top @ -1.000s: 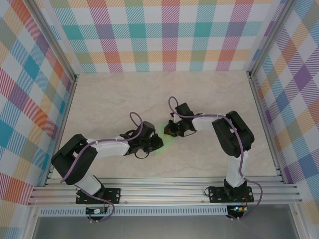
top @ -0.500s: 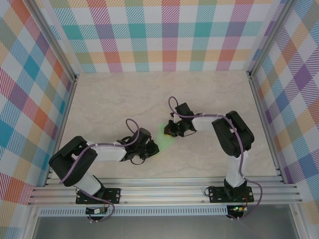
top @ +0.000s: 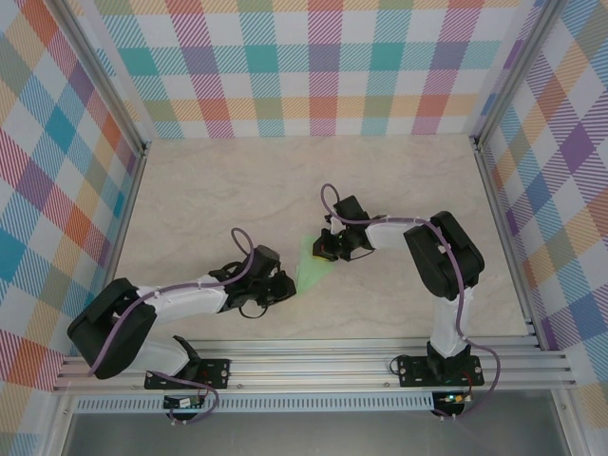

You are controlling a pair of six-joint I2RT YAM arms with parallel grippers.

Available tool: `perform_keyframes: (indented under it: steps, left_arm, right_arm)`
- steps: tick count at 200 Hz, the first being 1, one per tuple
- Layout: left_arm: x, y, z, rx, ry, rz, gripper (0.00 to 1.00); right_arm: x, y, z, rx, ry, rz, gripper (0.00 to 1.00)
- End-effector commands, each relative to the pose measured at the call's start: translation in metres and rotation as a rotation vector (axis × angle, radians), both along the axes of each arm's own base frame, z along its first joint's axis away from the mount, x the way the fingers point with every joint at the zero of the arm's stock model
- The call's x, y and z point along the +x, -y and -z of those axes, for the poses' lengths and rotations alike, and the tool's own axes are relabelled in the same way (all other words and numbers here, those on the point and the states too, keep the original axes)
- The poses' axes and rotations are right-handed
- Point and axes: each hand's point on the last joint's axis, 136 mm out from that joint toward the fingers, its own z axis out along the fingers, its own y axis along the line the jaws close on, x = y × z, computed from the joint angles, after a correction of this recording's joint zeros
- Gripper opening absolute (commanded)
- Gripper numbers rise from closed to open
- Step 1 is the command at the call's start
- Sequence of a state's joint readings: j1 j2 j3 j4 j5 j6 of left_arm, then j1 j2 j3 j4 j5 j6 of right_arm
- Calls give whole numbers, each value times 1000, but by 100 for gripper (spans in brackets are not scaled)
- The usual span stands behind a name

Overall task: Fold a paper plane with a square sheet of paper (pick it up from the middle)
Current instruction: Fourth fold the wing at the center of the table.

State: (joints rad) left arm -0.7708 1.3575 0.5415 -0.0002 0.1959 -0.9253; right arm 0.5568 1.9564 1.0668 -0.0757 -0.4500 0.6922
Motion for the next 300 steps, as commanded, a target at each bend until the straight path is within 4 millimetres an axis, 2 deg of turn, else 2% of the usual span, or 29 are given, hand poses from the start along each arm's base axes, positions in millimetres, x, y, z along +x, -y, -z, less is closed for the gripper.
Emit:
perform_keyframes:
  steps: [1,32,56,100,134,159,192,217,244,268,300]
  left_arm:
    - [16,9,-24,-45,68,-25,15]
    - [24,35,-27,-120,57,25,15]
    - [26,43,-13,-117,17,41,15]
    - [8,8,32,63,-85,-20,14]
    - [-16,-8,45,67,-132,-1,14]
    - [-25,-11,41,64,-131,35,14]
    - [-13,-11,16,52,-55,13,15]
    - [0,-1,-6,3,12,6,15]
    - [13,23,-24,-78,47,40,16]
    - [22,39,-22,-99,40,67,16]
    - [20,49,2,-118,-25,77,15]
  right_arm:
    - [-25,34,56,-202,-112,36,0]
    - [-26,36,59,-206,-118,40,0]
    - [-27,36,59,-204,-120,39,0]
    - [-27,36,59,-208,-122,40,0]
    - [-27,37,59,-217,-119,34,0]
    - [-26,37,58,-219,-119,34,0]
    - [-25,35,57,-218,-119,33,0]
    - [-24,35,57,-218,-120,34,0]
    - [-25,35,58,-217,-125,34,0]
    - [-26,36,58,-218,-126,36,0]
    - [-26,37,60,-222,-128,40,0]
